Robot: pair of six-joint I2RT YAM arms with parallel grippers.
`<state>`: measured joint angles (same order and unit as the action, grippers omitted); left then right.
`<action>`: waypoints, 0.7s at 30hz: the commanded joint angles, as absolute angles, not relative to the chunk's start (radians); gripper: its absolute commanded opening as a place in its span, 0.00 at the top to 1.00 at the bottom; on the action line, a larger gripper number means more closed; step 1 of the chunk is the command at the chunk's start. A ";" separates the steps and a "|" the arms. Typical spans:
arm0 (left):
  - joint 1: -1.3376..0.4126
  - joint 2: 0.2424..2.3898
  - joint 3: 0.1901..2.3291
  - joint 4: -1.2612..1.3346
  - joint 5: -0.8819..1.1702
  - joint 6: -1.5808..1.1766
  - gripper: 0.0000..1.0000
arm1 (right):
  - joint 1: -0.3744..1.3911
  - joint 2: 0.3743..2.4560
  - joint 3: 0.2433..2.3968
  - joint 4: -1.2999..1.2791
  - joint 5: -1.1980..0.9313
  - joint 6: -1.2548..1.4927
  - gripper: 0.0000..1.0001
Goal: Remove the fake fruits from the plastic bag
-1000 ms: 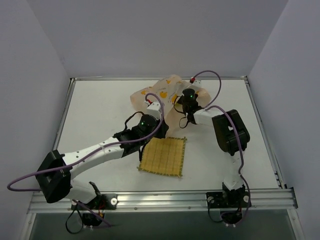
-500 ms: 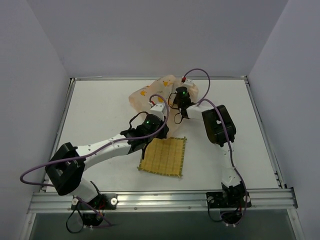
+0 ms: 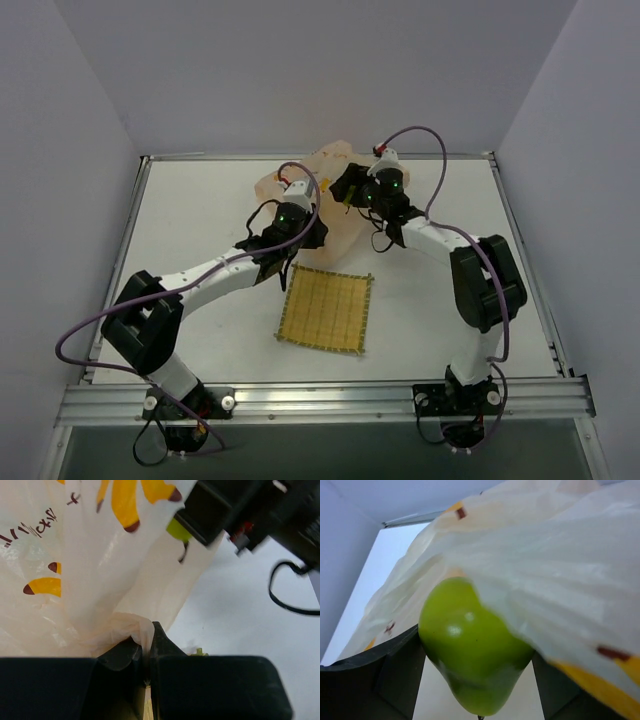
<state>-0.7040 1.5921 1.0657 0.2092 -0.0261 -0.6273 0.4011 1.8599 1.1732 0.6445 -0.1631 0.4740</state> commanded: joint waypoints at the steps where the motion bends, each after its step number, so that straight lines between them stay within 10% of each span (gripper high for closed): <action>1: -0.667 1.569 1.117 0.262 -0.034 -0.627 0.98 | 0.416 1.774 1.071 0.652 -0.320 0.532 0.60; 21: -0.571 1.528 1.092 0.284 0.067 -0.680 0.98 | 0.762 1.376 0.631 0.537 -0.197 0.403 0.59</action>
